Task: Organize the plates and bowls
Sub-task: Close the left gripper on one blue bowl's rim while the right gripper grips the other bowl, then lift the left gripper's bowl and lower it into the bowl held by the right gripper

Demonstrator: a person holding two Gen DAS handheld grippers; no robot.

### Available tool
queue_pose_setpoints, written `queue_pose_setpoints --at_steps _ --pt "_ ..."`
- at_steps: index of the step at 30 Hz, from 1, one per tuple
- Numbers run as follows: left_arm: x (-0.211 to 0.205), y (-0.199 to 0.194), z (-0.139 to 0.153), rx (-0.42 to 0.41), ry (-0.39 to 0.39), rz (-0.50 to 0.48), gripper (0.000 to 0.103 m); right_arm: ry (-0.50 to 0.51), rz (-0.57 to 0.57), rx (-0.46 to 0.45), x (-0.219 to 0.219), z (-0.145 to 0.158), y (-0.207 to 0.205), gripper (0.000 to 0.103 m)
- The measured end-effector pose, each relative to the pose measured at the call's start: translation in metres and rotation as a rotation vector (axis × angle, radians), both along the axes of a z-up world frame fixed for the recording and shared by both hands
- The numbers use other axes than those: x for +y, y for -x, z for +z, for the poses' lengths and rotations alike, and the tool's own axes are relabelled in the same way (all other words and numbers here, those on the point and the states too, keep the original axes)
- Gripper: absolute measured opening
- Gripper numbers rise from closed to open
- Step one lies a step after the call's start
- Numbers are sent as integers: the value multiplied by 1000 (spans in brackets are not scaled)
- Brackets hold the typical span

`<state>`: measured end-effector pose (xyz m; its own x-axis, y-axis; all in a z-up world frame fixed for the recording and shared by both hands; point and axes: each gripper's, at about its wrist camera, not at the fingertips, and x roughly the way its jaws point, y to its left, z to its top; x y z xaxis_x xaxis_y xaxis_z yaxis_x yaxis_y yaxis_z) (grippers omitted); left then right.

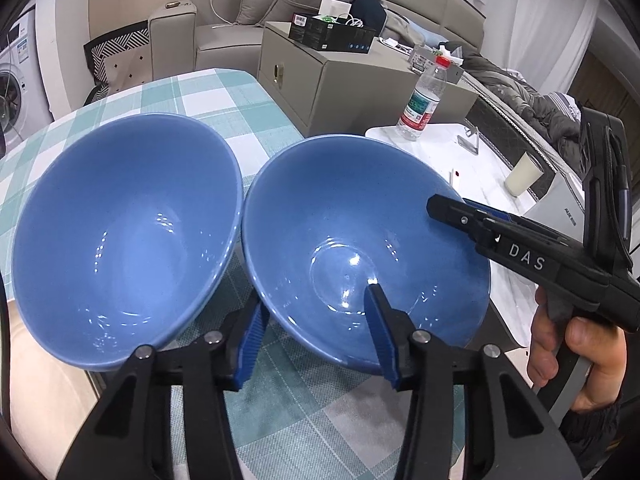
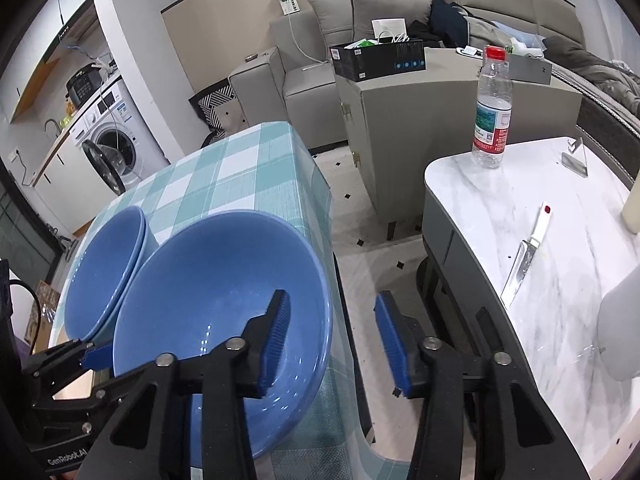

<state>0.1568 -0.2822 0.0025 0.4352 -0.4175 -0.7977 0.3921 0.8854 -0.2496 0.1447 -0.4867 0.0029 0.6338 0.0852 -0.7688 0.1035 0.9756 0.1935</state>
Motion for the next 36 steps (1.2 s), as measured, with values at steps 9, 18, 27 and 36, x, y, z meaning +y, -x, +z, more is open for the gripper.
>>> queue_pose_setpoints --at_steps 9,18,27,36 --pt "-1 0 2 -12 -8 -18 35 42 41 5 9 -1 2 23" --pt "-1 1 2 -21 -18 -20 33 58 50 -7 13 2 5 22" --pt "2 2 11 -51 -26 -25 33 59 51 -45 16 14 11 22" --pt "6 1 27 -95 -20 -31 33 50 38 -101 19 33 20 22"
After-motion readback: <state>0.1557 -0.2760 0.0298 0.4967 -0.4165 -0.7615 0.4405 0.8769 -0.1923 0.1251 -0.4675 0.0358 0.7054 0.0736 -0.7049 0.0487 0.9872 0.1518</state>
